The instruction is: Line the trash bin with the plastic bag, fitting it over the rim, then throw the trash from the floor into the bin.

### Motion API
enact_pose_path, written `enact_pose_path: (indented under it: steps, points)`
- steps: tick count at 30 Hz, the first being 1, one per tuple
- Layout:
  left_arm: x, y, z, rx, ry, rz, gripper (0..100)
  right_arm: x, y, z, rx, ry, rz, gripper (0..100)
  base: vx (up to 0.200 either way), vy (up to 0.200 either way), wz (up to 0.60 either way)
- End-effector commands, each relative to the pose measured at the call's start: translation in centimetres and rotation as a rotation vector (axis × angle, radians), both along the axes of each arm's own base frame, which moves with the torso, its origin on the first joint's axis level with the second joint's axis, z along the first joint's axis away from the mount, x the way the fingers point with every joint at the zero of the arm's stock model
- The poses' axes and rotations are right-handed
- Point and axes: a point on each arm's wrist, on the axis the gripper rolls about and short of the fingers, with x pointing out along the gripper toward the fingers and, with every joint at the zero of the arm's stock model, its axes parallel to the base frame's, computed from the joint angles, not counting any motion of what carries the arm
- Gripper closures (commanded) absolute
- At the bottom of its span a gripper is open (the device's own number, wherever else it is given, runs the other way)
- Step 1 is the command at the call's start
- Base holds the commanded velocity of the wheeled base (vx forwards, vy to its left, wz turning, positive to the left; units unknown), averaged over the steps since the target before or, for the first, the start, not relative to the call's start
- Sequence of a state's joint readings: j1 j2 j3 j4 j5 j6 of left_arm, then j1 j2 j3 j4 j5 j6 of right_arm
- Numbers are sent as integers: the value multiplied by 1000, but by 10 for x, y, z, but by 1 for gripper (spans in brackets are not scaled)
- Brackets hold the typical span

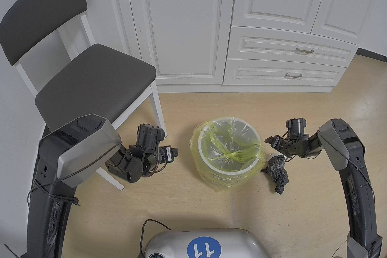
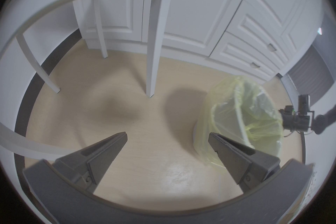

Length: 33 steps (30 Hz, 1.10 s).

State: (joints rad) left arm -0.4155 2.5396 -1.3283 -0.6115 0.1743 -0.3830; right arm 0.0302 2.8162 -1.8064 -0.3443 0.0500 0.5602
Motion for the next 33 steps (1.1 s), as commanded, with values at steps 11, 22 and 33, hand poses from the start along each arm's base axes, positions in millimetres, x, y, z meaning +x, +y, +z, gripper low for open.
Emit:
enact_pose_path:
  steps: [11,22,33]
  points:
    - [-102,8,8,-111,-347,-170,0,-66,-15,27,104,-131,-82,0,0,0,0]
    - [-99,17,43,11,-464,-74,0,-111,-16,115,-320,-343,84,0,0,0,0]
    - [-169,65,171,30,-747,-51,0,-225,-26,218,-766,-838,169,0,0,0,0]
